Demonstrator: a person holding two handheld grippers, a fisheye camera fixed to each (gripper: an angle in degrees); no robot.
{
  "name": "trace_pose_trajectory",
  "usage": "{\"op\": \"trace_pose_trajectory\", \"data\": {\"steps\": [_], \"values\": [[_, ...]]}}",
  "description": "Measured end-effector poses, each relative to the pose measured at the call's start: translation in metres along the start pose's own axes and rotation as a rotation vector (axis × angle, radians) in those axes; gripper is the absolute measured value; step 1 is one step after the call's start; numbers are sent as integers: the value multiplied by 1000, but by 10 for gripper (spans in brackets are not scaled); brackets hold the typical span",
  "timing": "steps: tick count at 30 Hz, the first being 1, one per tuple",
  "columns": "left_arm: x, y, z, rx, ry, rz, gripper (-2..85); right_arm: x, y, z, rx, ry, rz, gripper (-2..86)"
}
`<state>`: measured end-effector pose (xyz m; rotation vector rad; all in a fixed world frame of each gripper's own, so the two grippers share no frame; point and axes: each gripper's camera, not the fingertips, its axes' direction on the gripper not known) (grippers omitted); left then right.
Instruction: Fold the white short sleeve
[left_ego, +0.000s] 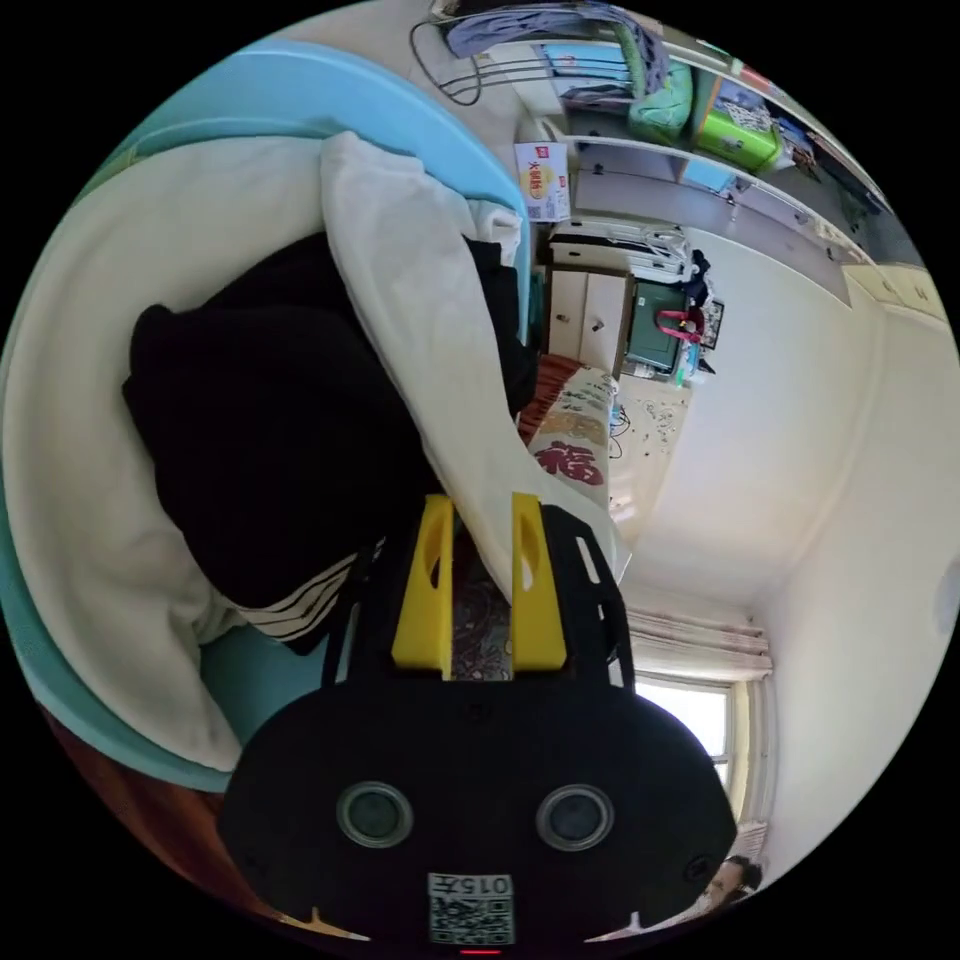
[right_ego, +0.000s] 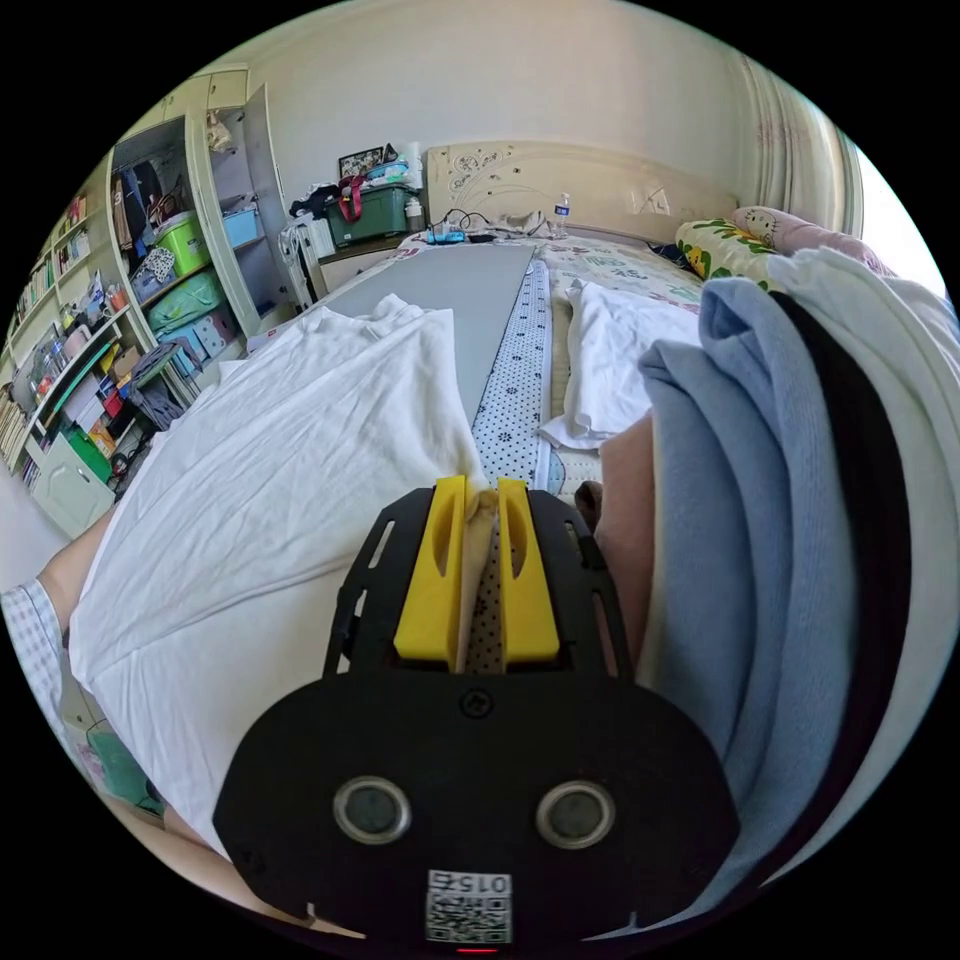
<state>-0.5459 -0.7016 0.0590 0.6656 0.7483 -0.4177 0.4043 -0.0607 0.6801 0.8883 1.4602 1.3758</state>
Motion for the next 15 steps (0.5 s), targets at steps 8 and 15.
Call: {"op": "trace_pose_trajectory", "data": {"steps": [8,15], "values": [[130,75,-28,324,-63,495,-4,16,-27,-6,3,-22,22,61],[309,381,79,-304,-98,1959,1,25,-45,-69,122,-72,30,54]]}}
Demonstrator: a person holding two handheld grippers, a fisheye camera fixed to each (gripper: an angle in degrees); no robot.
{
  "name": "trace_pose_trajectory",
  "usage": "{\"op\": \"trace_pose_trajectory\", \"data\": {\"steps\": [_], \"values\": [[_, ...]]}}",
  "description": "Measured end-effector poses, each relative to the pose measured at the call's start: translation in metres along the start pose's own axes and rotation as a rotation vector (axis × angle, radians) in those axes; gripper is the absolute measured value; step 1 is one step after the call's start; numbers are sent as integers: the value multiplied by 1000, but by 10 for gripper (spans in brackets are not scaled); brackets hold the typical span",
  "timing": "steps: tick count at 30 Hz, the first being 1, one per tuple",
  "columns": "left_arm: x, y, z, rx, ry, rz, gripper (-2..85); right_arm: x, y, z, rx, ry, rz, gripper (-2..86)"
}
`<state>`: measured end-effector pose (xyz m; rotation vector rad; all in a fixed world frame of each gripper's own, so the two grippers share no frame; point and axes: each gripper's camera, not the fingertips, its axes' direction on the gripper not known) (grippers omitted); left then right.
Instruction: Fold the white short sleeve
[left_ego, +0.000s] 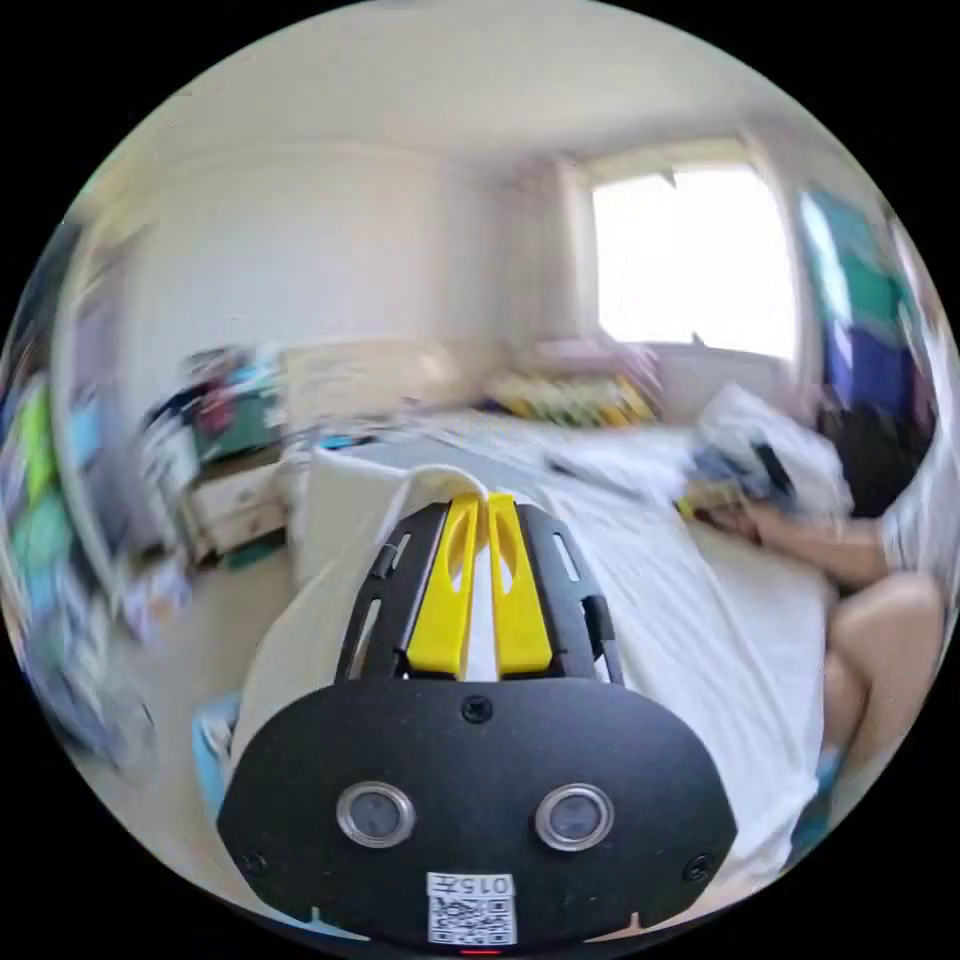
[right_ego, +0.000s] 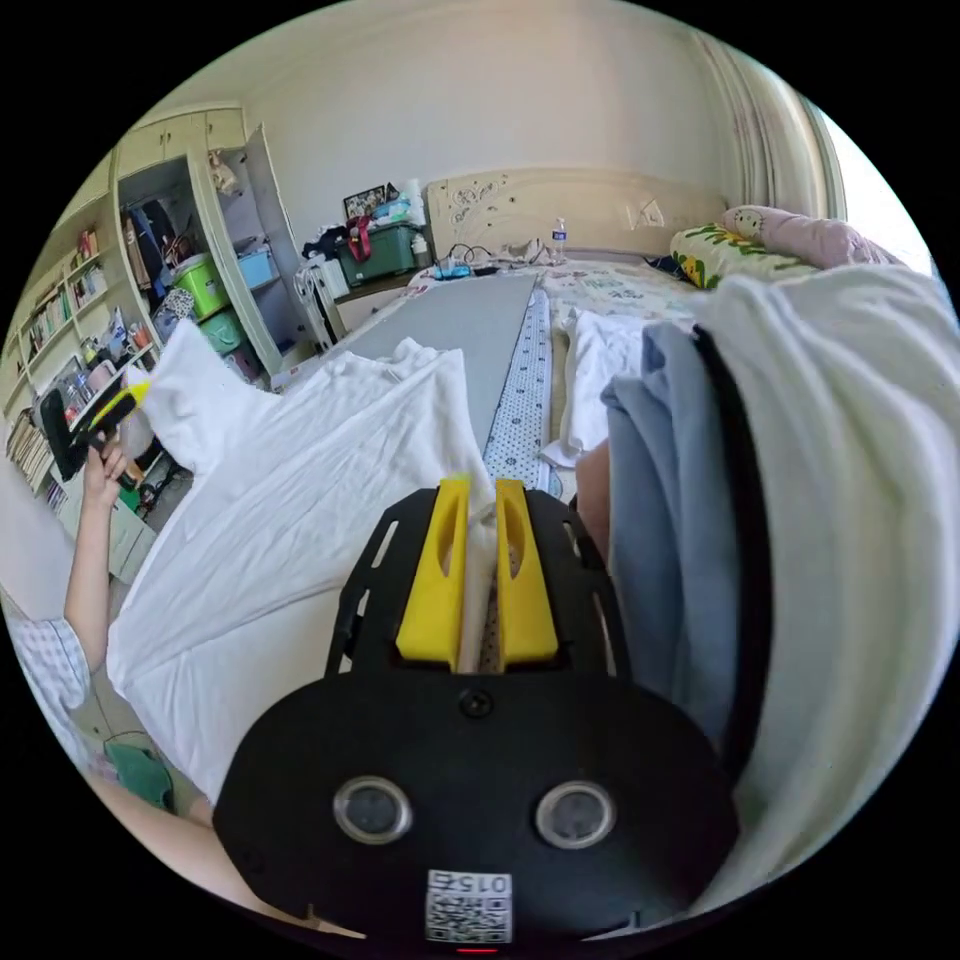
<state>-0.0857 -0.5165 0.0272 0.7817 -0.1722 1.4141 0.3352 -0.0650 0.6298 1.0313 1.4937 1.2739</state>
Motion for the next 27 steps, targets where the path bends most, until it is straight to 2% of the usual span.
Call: {"op": "trace_pose_trajectory", "data": {"steps": [3,7,11,16,19,21,22,25,27], "values": [[84,-13,61,-230,240,266,5,-12,-9,-36,50,-27,-52,55],[132,13,106,-403,193,335,7,-20,-34,-45,-2,-151,-106,64],[147,19,103,-327,172,347,10,-54,-84,-21,-53,-267,-197,76],[158,29,108,-330,189,363,15,-154,-171,44,-165,-422,-390,114],[165,34,106,-306,171,379,20,-225,-206,113,-376,-414,-509,141],[166,39,102,-300,179,382,26,-258,-211,177,-613,-343,-558,120],[165,40,100,-299,185,379,29,-260,-211,188,-657,-311,-554,106],[149,50,82,-275,190,321,44,-237,-230,177,-632,-324,-531,43],[116,60,53,-167,120,164,52,-193,-243,130,-528,-401,-426,29]]}}
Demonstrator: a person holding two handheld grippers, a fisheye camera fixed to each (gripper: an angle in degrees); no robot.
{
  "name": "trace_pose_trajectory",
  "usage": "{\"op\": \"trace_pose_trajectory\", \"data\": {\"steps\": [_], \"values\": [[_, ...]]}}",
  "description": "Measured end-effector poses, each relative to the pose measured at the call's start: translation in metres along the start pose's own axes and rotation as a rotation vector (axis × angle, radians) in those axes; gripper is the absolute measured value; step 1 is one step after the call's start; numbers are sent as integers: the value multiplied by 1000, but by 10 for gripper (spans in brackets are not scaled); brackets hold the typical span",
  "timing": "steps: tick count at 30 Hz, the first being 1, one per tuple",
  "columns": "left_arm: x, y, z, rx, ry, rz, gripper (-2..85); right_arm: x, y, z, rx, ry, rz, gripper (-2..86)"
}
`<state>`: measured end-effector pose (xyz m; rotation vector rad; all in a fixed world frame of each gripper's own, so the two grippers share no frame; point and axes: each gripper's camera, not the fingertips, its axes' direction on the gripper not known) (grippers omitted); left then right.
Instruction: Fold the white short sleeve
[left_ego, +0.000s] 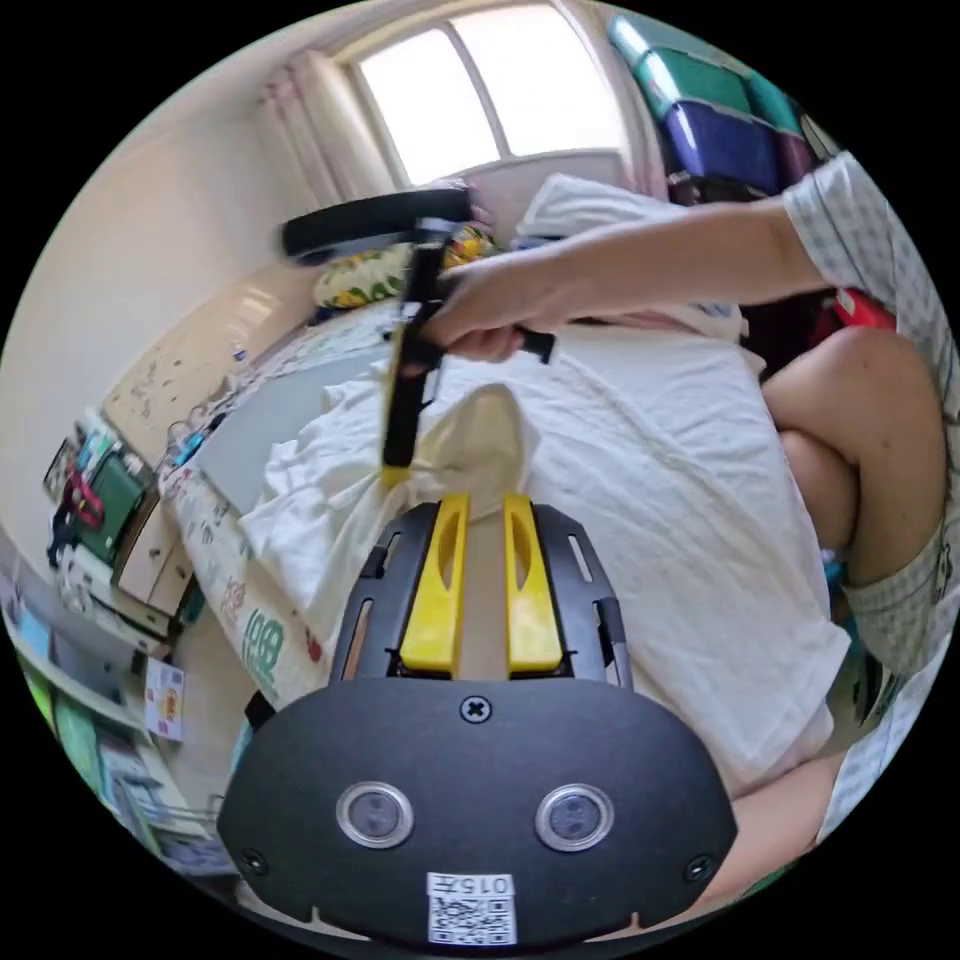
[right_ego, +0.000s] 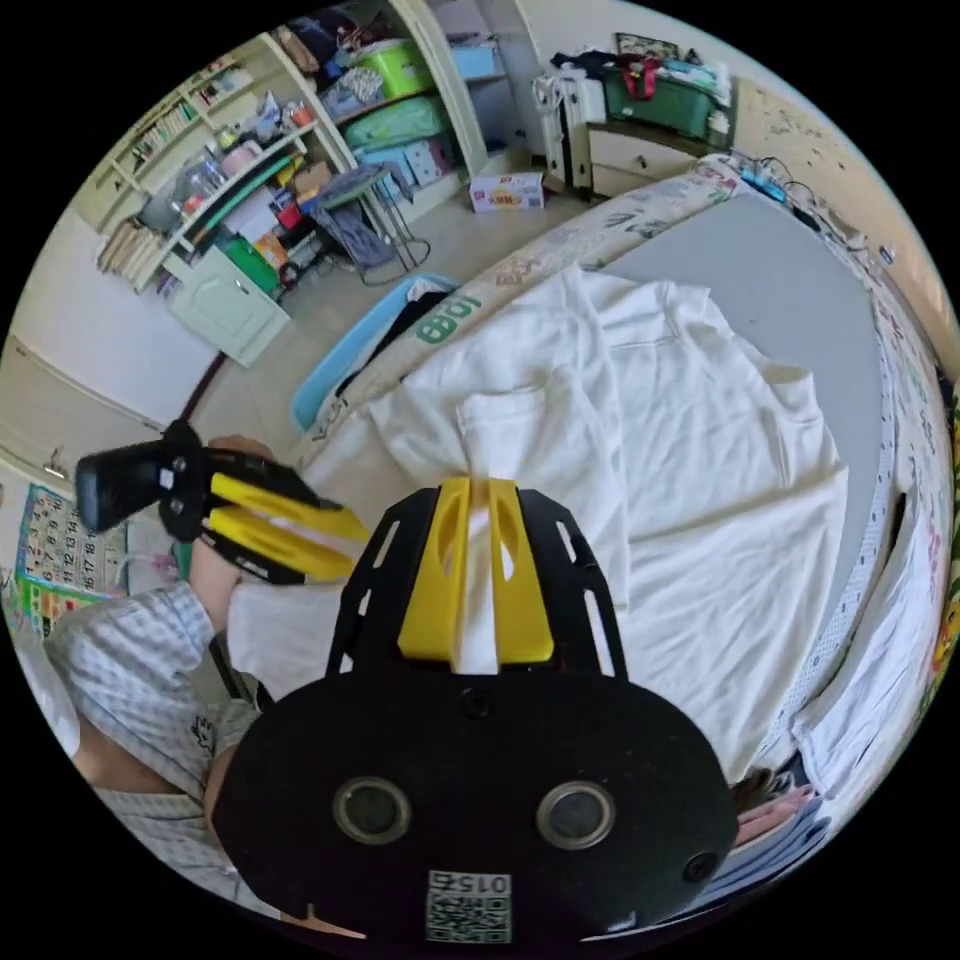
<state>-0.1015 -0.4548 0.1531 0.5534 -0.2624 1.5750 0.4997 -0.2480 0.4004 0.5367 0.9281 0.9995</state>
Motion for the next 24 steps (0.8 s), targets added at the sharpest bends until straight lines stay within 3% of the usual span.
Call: {"op": "trace_pose_trajectory", "data": {"steps": [3,6,11,17,24], "values": [[-41,35,-29,124,-100,-302,69,12,73,-85,211,43,82,11],[-59,59,-30,115,-54,-409,134,18,165,-153,388,116,183,4],[-58,62,7,-126,-74,-382,135,28,313,-196,559,159,462,0],[-51,61,15,-200,-129,-347,104,32,426,-177,550,109,721,-2],[-51,67,9,-211,-143,-347,66,18,404,-195,381,208,588,40]]}}
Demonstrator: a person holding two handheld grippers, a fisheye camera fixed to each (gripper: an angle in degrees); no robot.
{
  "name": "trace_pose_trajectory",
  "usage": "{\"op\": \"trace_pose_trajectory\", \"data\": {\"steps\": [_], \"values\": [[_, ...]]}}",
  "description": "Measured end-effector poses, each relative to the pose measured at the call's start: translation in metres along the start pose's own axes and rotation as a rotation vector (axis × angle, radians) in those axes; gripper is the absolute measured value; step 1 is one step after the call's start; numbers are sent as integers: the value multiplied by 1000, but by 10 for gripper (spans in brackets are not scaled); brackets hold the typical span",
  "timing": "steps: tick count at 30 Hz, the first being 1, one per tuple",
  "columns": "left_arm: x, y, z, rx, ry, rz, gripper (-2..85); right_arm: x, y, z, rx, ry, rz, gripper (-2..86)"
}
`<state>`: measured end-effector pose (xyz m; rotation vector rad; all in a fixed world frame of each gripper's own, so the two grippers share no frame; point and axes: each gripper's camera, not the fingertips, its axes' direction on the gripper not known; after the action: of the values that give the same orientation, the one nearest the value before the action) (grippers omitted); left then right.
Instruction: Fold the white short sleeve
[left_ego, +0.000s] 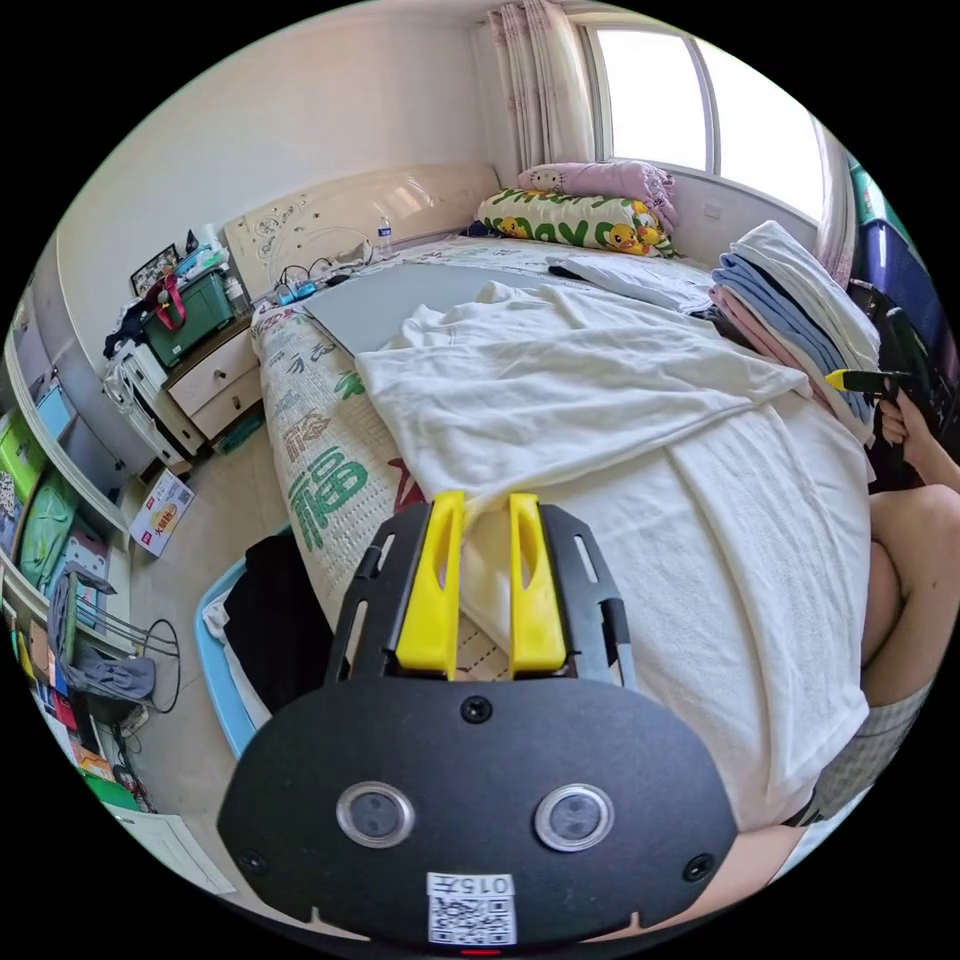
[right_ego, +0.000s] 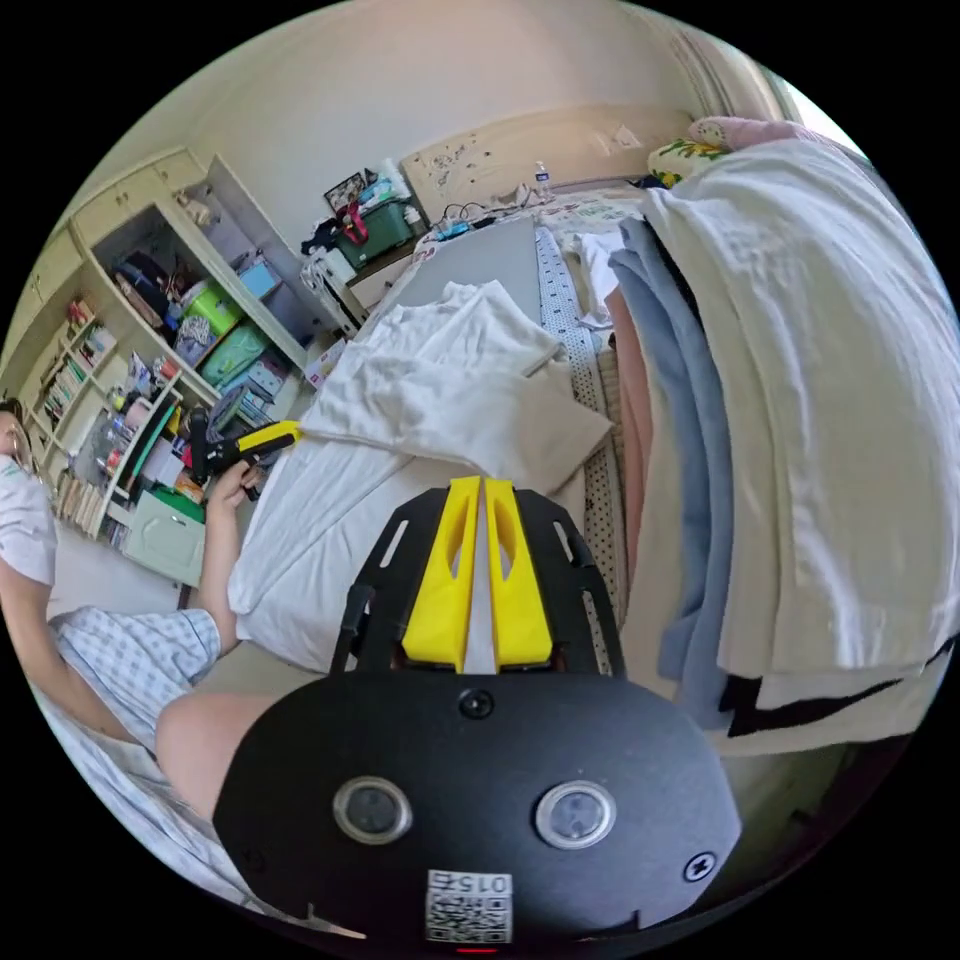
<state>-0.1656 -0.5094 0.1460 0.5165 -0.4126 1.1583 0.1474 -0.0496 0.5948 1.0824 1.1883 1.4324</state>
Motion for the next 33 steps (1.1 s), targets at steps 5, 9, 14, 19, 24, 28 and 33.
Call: {"op": "trace_pose_trajectory", "data": {"steps": [5,9,14,19,24,28,33], "values": [[-5,4,-2,-3,-3,-12,25,-16,-52,3,-43,75,-72,90],[-11,8,-9,19,-15,-40,12,-79,-64,17,-127,160,-342,107],[-18,13,-17,58,-37,-70,8,-115,-72,36,-131,455,-458,20],[-30,19,-25,54,-63,-124,8,-139,-87,16,-223,333,-481,-2],[-36,21,-31,12,-99,-149,8,-169,-96,8,-306,283,-540,-3],[-42,21,-28,-26,-77,-160,9,-161,-105,20,-391,246,-522,2],[-48,26,-34,-31,-23,-142,20,-122,-172,-26,-276,57,-394,0]]}}
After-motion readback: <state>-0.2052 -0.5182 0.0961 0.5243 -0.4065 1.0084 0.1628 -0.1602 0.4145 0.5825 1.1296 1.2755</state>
